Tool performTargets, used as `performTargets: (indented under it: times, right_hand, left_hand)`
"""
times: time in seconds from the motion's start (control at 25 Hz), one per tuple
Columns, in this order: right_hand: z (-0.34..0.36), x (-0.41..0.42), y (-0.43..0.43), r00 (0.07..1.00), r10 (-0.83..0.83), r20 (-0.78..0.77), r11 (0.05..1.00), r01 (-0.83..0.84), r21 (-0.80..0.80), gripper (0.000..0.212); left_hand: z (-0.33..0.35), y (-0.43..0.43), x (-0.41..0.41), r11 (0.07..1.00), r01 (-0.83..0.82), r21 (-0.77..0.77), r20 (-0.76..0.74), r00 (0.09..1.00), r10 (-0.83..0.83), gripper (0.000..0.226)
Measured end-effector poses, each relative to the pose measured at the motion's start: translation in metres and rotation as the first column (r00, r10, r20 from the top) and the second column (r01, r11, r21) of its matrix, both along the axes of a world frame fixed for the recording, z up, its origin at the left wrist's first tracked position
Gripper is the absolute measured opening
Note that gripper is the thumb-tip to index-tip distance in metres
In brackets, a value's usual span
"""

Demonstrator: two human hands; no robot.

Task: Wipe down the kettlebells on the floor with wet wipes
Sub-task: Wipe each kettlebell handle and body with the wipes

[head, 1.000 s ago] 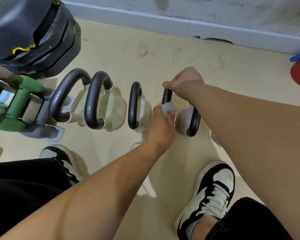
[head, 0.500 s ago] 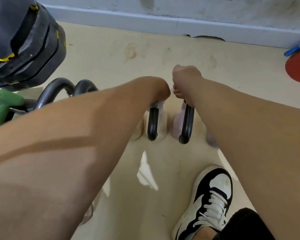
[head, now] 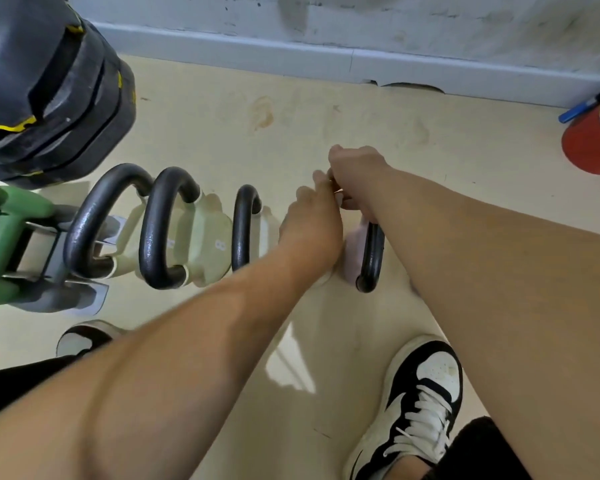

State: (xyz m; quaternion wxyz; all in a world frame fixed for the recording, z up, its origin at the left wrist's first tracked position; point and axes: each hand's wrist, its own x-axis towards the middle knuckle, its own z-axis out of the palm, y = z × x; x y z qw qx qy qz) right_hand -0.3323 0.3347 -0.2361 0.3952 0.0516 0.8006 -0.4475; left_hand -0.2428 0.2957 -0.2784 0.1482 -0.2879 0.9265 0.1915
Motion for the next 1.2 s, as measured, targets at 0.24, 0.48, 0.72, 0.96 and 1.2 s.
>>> performTargets:
  times: [0.24, 0.48, 0.72, 0.96, 1.2]
  right_hand:
    - [0.004, -0.004, 0.003, 0.992, 0.111, 0.063, 0.994, -0.112, 0.011, 0.047]
    - [0.006, -0.007, -0.004, 0.993, -0.039, 0.111, 0.997, 0.045, -0.055, 0.076]
    - [0.004, -0.009, -0.004, 0.995, -0.097, -0.003, 0.995, 0.097, 0.020, 0.076]
    - [0.006, 0.013, -0.001, 0.988, 0.154, 0.023, 0.984, -0.155, 0.085, 0.040]
    - [0.022, 0.026, 0.010, 0.989, 0.123, -0.076, 0.985, -0.131, -0.113, 0.030]
  left_hand:
    - [-0.015, 0.010, 0.077, 0.970, -0.111, 0.217, -0.230, 0.960, 0.161, 0.066]
    - [0.018, -0.019, -0.021, 0.987, 0.067, 0.149, 0.070, 0.994, -0.078, 0.020]
    - [0.006, -0.017, -0.033, 0.998, 0.007, 0.069, 0.194, 0.981, -0.020, 0.020]
    - [0.002, 0.008, 0.065, 0.939, -0.098, 0.331, -0.255, 0.948, 0.188, 0.015]
    - [0.057, -0.020, 0.086, 0.865, -0.214, 0.454, -0.339, 0.856, 0.390, 0.026]
